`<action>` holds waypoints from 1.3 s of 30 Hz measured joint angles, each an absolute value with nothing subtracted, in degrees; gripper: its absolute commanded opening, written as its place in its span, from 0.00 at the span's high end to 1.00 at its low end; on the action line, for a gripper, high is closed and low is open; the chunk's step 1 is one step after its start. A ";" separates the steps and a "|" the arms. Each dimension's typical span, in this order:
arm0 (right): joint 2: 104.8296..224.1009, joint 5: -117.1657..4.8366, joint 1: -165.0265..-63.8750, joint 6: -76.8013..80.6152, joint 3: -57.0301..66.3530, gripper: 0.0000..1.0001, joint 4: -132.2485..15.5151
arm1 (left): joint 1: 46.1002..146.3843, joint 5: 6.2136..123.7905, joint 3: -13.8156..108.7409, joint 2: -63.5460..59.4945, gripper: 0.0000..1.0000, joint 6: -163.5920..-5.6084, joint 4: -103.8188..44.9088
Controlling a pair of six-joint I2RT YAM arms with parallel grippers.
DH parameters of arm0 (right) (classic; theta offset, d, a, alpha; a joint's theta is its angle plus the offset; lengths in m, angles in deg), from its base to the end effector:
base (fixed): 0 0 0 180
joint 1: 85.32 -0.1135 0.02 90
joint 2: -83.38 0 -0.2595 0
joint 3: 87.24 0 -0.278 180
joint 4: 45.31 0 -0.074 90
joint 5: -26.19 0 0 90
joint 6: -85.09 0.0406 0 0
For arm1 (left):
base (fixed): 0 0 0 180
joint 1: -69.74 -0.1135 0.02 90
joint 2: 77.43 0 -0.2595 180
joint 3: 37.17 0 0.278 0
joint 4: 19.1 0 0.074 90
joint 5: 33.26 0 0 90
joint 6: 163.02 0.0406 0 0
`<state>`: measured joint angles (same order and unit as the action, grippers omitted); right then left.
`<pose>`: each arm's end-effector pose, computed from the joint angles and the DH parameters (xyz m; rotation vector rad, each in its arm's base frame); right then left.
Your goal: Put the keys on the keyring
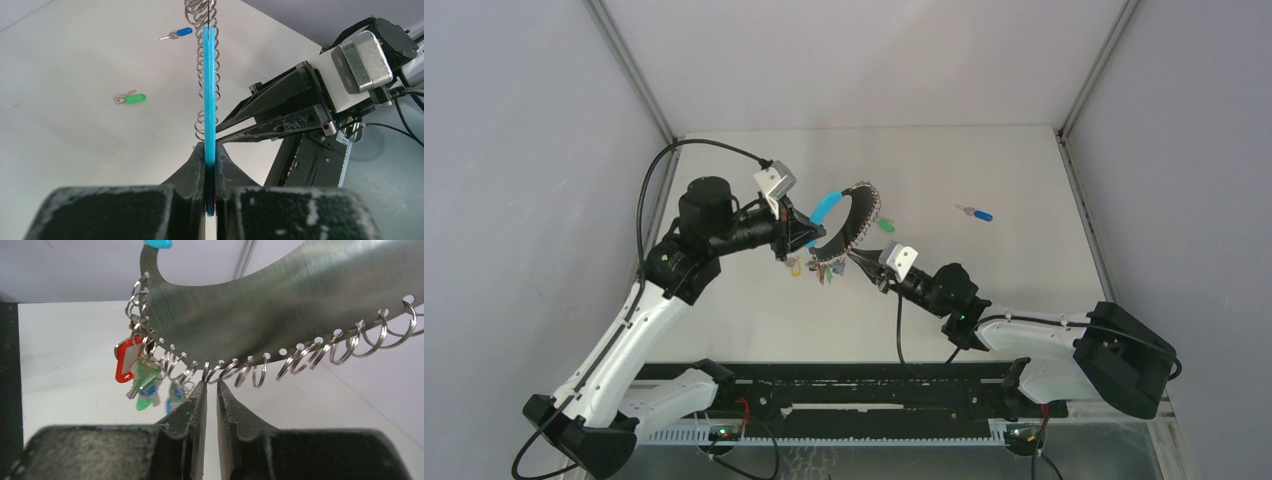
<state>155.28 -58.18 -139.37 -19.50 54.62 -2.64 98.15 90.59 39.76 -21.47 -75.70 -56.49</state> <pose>0.1632 0.2319 0.2234 -0.8828 1.1460 0.6368 0.1983 -0.1330 0.3976 0.8274 1.7203 -0.9187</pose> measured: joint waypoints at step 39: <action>155.35 -65.67 -142.49 -21.97 54.62 1.00 -2.22 | 98.08 89.91 39.76 -20.96 1.00 -77.05 -57.40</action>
<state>155.35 -65.67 -142.49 -21.97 54.62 -2.22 98.08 89.91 39.76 -20.96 -77.05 -57.40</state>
